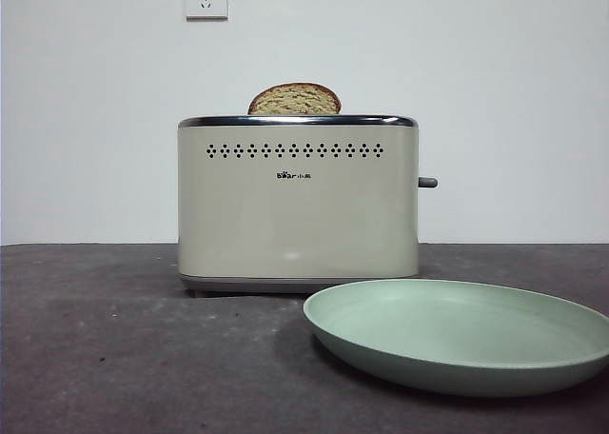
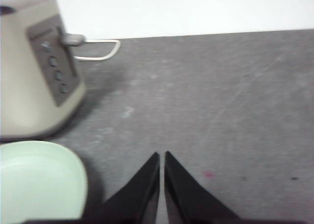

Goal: Take the bread from the toaster,put the bread on the plate,put the plate on the table

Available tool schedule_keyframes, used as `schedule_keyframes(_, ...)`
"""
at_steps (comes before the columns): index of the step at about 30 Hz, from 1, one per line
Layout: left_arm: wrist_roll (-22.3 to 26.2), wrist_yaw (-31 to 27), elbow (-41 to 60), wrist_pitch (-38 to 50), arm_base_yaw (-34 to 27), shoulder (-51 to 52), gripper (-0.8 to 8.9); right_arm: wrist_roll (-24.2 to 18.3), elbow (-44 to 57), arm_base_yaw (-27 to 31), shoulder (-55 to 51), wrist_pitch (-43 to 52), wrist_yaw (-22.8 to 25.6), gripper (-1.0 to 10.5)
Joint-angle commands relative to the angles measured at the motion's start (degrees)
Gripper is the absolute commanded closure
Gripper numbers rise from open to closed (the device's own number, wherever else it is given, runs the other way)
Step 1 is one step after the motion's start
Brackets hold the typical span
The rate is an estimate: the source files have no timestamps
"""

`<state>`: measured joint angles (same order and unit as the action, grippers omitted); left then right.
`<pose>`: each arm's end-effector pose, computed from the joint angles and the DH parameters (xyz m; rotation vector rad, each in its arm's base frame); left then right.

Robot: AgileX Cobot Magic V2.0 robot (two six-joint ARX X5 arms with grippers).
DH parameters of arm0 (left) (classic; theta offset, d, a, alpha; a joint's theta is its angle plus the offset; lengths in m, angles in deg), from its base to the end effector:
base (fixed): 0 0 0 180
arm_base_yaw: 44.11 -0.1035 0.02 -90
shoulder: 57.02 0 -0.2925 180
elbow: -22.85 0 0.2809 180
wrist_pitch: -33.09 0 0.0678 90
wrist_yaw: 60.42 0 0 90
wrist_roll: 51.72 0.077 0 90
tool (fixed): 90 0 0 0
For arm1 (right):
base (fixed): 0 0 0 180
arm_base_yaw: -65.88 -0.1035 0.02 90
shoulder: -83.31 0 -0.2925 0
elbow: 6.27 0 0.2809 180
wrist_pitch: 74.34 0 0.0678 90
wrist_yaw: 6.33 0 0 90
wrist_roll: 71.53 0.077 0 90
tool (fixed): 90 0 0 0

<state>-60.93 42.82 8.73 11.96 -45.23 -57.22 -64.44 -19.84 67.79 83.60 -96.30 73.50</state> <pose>0.1421 -0.0149 0.1542 -0.1757 0.1418 -0.2008 0.1432 0.0088 0.1478 0.1392 0.1595 0.1344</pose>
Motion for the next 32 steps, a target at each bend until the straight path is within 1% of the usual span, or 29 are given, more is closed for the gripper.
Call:
schedule_keyframes(1, -9.16, -0.15, 1.38, 1.09, -0.15, 0.02, 8.07, 4.92, 0.39, 0.04, -0.09, 0.68, -1.62, 9.4)
schedule_keyframes(4, -12.22, -0.13, 1.29, 1.09, -0.15, 0.02, 8.07, 5.92, 0.39, 0.04, -0.09, 0.57, -2.99, 9.4)
schedule_keyframes(8, -15.80, 0.44, 0.11, 0.70, -0.15, 0.02, 8.07, 10.95, -0.79, 0.04, -0.09, 0.42, -3.54, 9.4)
schedule_keyframes(11, -16.20, 2.45, -1.97, 0.68, -0.15, -0.07, 8.07, 12.24, -2.67, 0.04, -0.07, 0.31, -3.52, 9.4)
schedule_keyframes(14, -16.59, 4.33, -5.01, 0.28, -0.15, -0.85, 8.07, 12.39, -6.01, 0.04, -0.02, -1.09, -3.23, 9.4)
schedule_keyframes(18, -16.26, 4.94, -10.60, -2.45, -0.15, -3.98, 8.07, 12.00, -11.23, 0.04, 1.90, -3.41, -3.15, 9.4)
schedule_keyframes(22, -13.75, 8.20, -16.48, -5.01, -0.15, -9.07, 8.07, 10.88, -17.38, 0.04, 6.75, -6.38, -4.17, 9.4)
schedule_keyframes(25, -10.32, 11.39, -21.79, -8.72, -0.15, -13.77, 8.07, 8.39, -22.49, 0.04, 11.63, -10.34, -6.62, 9.4)
schedule_keyframes(29, -4.15, 14.58, -29.16, -15.41, -0.13, -20.06, 8.07, 3.65, -31.02, -0.15, 19.69, -18.34, -11.04, 9.4)
schedule_keyframes(32, -0.28, 17.05, -33.73, -19.93, -0.04, -23.82, 8.07, -0.33, -36.81, -0.87, 24.83, -24.24, -13.00, 9.4)
